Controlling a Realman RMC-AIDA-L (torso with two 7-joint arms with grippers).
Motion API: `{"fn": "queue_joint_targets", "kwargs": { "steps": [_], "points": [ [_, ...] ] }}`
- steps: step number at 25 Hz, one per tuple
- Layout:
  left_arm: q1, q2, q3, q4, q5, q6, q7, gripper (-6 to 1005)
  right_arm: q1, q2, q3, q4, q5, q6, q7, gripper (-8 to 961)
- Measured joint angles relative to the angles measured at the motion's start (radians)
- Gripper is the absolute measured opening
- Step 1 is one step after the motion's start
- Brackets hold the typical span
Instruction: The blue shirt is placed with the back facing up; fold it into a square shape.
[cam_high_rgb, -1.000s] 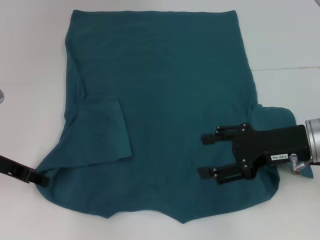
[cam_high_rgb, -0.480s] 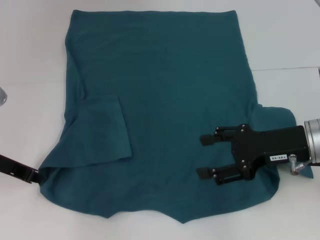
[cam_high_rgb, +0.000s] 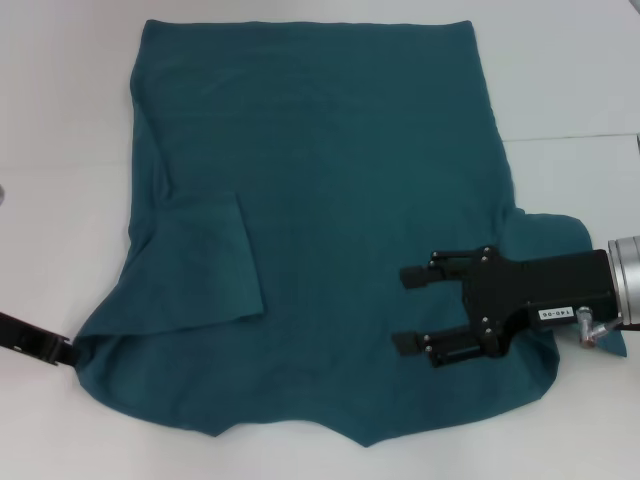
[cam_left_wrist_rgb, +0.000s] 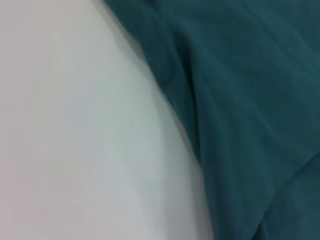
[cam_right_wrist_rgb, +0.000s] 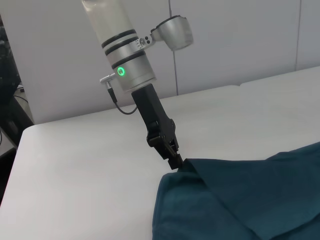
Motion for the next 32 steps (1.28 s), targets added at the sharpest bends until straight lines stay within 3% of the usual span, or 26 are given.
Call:
{"fn": "queue_joint_targets", "kwargs": {
  "steps": [4,6,8,19,25,32],
  "points": [
    [0.015,0.004,-0.003,0.050,0.002,-0.002,-0.032,74,0.000,0.001,0.000,0.000,0.003,0.000,0.000,882],
    [0.043,-0.010,-0.004,0.115,0.003,-0.006,-0.046,79,0.000,0.001,0.000,0.000,0.003,0.000,0.000,881],
    [0.049,-0.014,-0.003,0.127,0.003,-0.006,-0.046,248,0.000,0.001,0.000,0.000,0.003,0.000,0.000,881],
    [0.017,-0.019,0.025,0.046,0.028,-0.050,-0.033,483,0.010,0.001,0.000,0.000,0.004,0.002,-0.001,881],
    [0.002,-0.020,0.025,0.031,0.029,-0.051,-0.023,681,0.010,0.001,0.000,0.001,0.004,0.003,-0.001,882],
    [-0.002,-0.020,0.043,0.025,0.029,-0.044,-0.018,682,0.009,0.001,0.000,0.002,0.004,0.012,-0.001,882]
  ]
}}
